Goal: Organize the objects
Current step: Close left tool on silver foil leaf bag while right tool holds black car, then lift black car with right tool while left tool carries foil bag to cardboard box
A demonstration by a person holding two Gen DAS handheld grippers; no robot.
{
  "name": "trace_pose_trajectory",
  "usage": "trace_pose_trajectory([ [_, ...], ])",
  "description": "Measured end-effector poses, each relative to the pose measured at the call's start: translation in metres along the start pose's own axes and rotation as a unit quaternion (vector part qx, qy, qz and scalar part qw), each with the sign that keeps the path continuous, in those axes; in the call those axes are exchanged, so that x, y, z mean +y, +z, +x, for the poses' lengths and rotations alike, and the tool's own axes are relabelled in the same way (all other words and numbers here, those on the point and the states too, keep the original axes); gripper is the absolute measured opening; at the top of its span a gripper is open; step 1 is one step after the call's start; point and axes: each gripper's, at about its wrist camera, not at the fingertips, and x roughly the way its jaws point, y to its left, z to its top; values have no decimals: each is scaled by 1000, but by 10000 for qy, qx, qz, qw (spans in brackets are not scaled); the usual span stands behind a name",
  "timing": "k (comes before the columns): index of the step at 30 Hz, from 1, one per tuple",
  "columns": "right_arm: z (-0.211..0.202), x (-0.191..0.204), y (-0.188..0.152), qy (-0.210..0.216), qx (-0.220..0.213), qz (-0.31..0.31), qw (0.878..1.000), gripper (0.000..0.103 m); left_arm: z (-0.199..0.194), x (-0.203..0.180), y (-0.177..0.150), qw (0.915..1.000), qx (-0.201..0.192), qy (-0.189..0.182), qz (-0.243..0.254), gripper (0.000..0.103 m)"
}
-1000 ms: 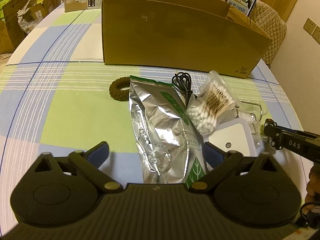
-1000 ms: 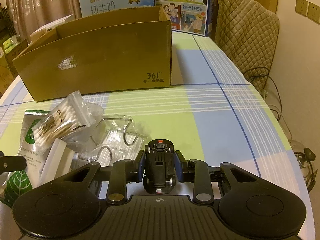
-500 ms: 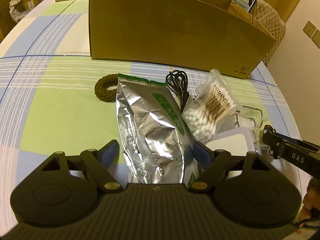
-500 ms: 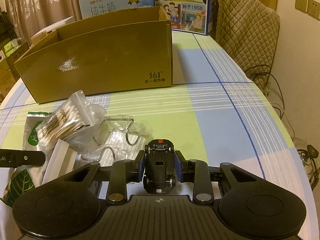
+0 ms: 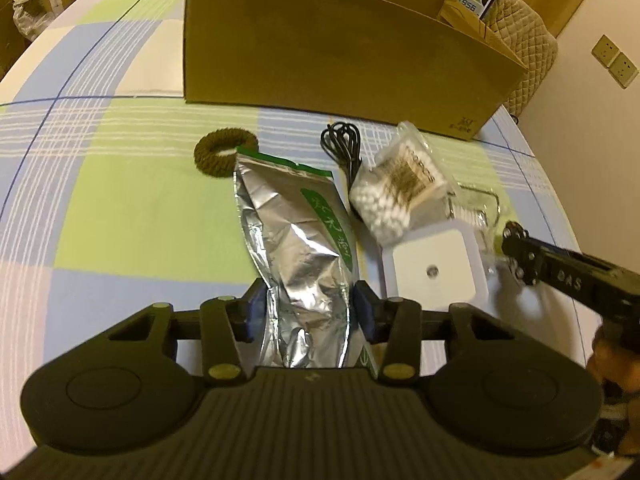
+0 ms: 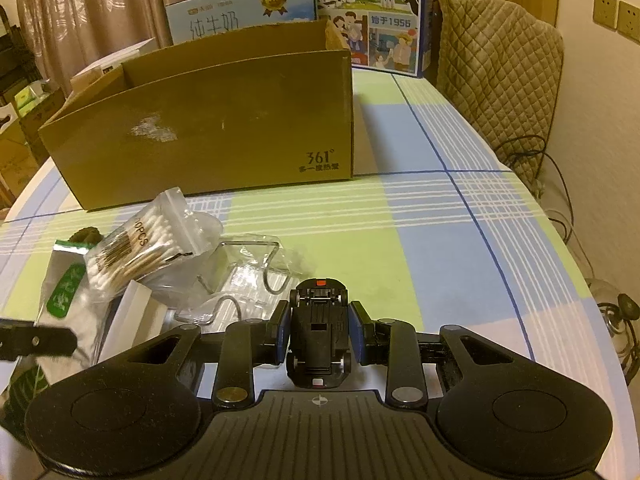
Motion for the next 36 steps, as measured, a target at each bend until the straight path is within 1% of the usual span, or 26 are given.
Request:
trace_pose_trajectory([
  [8, -15, 11, -3, 106, -80, -150, 9998, 27, -27, 0, -14, 9999, -55, 99, 127, 39],
  [12, -30, 17, -9, 169, -114, -178, 9996, 27, -38, 0, -19, 9998, -114, 74, 139, 39],
  [19, -63, 29, -12, 262, -263, -233, 9990, 27, -67, -7, -20, 9991, -392, 21, 183, 38],
  [26, -95, 36, -9, 299, -483, -272, 9980, 27, -95, -17, -18, 9975, -669, -57, 211, 38],
  [36, -125, 42, -5, 347, -713, -310, 9964, 27, -119, -26, -23, 9958, -872, -124, 251, 38],
])
